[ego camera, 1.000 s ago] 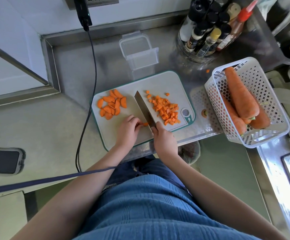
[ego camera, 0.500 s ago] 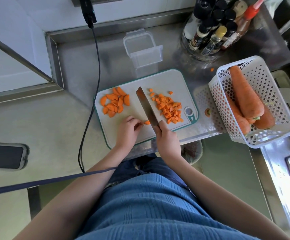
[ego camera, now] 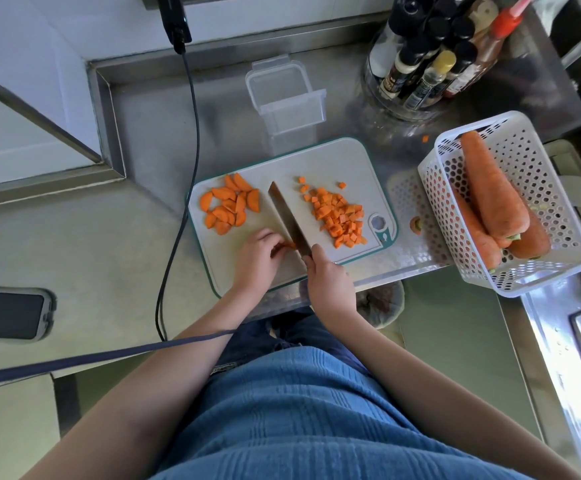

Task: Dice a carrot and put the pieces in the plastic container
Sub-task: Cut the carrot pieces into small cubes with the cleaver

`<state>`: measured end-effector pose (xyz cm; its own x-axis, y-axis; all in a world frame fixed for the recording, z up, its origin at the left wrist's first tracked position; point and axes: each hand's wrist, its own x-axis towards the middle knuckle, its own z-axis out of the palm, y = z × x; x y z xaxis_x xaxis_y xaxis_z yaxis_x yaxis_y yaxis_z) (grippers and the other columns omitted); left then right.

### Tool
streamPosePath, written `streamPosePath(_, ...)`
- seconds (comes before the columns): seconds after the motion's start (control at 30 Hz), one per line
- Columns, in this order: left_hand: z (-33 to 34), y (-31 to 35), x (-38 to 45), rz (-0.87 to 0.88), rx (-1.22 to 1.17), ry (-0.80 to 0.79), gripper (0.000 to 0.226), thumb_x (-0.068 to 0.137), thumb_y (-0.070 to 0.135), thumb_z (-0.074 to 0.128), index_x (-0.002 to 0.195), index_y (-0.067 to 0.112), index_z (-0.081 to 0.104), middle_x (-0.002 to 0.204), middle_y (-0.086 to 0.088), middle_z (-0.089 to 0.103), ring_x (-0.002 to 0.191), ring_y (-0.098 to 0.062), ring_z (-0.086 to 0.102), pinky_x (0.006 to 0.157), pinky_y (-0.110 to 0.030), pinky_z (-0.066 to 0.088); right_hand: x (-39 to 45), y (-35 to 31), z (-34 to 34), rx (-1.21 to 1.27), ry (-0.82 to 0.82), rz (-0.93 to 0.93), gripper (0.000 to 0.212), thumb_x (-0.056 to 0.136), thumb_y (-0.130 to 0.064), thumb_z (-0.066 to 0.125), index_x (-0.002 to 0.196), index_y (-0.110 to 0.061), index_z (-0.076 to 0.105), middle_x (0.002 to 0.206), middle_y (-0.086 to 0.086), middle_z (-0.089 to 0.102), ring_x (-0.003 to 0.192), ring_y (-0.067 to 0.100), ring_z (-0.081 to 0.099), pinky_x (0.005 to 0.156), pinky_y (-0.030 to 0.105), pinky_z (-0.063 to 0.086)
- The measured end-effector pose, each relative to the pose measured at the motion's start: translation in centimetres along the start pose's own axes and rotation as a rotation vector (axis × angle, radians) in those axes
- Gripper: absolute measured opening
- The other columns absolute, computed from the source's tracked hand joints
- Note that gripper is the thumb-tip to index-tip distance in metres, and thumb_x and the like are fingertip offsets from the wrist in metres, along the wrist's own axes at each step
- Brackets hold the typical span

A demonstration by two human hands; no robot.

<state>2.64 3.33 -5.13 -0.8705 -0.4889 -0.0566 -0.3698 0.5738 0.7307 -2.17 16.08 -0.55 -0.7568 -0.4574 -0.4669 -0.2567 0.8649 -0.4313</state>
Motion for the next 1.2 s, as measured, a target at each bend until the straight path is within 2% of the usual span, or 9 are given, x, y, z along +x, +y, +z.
streamPosePath(0.33,0.6,-0.3,0.2,-0.011,0.040,0.008,0.008,0.080,0.007,0.070,0.080,0.002,0.064,0.082,-0.007,0.058,0.073,-0.021,0.056,0.063,-0.032,0.048,0.5,0.6,-0.9,-0.141,0.041,-0.015,0.018,0.104,-0.033,0.030,0.093,-0.019,0.029,0.071,0.010,0.050,0.068,0.035,0.056,0.057,0.036,0.041)
streamPosePath(0.47,1.1,0.8,1.2,-0.059,0.017,0.039,0.014,0.082,0.015,0.070,0.082,0.003,0.064,0.082,0.001,0.052,0.070,-0.013,0.049,0.063,-0.022,0.038,0.9,1.8,-2.5,0.045,0.144,0.027,0.021,0.103,-0.033,0.034,0.090,-0.016,0.038,0.069,0.010,0.051,0.064,0.035,0.049,0.056,0.037,0.038)
streamPosePath(0.67,1.6,1.4,2.9,-0.095,-0.081,-0.017,0.009,0.087,0.011,0.062,0.091,0.008,0.070,0.087,-0.003,0.062,0.078,-0.019,0.059,0.069,-0.028,0.047,1.5,3.5,-3.0,0.233,0.221,0.069,0.023,0.100,-0.031,0.042,0.084,-0.015,0.040,0.064,0.007,0.050,0.063,0.036,0.049,0.051,0.033,0.031)
streamPosePath(0.77,0.9,0.7,2.4,-0.073,-0.115,0.000,0.013,0.089,0.007,0.059,0.097,0.007,0.069,0.091,-0.006,0.063,0.080,-0.016,0.058,0.073,-0.025,0.047,1.4,3.7,-2.9,0.215,0.216,0.049,0.020,0.100,-0.033,0.042,0.090,-0.016,0.045,0.068,0.010,0.055,0.065,0.036,0.053,0.051,0.034,0.033)
streamPosePath(0.87,-0.4,0.5,1.0,-0.117,-0.143,0.061,0.016,0.091,0.007,0.057,0.105,0.005,0.064,0.097,-0.006,0.061,0.074,-0.008,0.054,0.070,-0.013,0.045,1.2,3.2,-2.7,0.065,0.217,-0.012,0.025,0.101,-0.033,0.039,0.121,-0.025,0.052,0.079,0.011,0.064,0.073,0.038,0.059,0.057,0.036,0.041)
streamPosePath(0.97,-2.0,0.5,-0.1,0.047,-0.008,0.215,0.015,0.090,0.006,0.056,0.104,0.004,0.059,0.098,-0.010,0.059,0.080,-0.016,0.055,0.073,-0.024,0.046,1.0,2.8,-2.8,-0.182,0.249,-0.051,0.036,0.101,-0.034,0.040,0.137,-0.028,0.041,0.082,0.010,0.067,0.074,0.035,0.063,0.057,0.034,0.038)
streamPosePath(1.03,-2.6,0.6,-0.5,0.218,0.135,0.287,0.015,0.089,0.007,0.054,0.103,0.004,0.055,0.098,-0.013,0.057,0.089,-0.024,0.052,0.079,-0.032,0.043,0.9,2.7,-3.1,-0.271,0.312,-0.093,0.037,0.095,-0.027,0.054,0.126,-0.019,0.037,0.072,0.010,0.063,0.067,0.033,0.062,0.053,0.031,0.032)
streamPosePath(1.13,-2.6,0.9,-0.7,0.370,0.224,0.265,0.014,0.088,0.011,0.052,0.100,0.005,0.055,0.100,-0.013,0.055,0.092,-0.027,0.049,0.083,-0.033,0.038,1.1,2.7,-3.2,-0.373,0.377,-0.157,0.061,0.059,-0.015,0.086,0.099,-0.011,0.040,0.047,0.003,0.051,0.042,0.026,0.052,0.042,0.023,0.023)
streamPosePath(1.2,-2.4,1.0,-0.7,0.396,0.249,0.214,0.015,0.087,0.013,0.052,0.097,0.004,0.058,0.102,-0.009,0.052,0.093,-0.026,0.049,0.081,-0.032,0.037,1.3,2.7,-3.1,-0.387,0.397,-0.177,0.065,0.052,-0.014,0.089,0.093,-0.011,0.039,0.043,0.001,0.048,0.037,0.025,0.048,0.040,0.021,0.019)
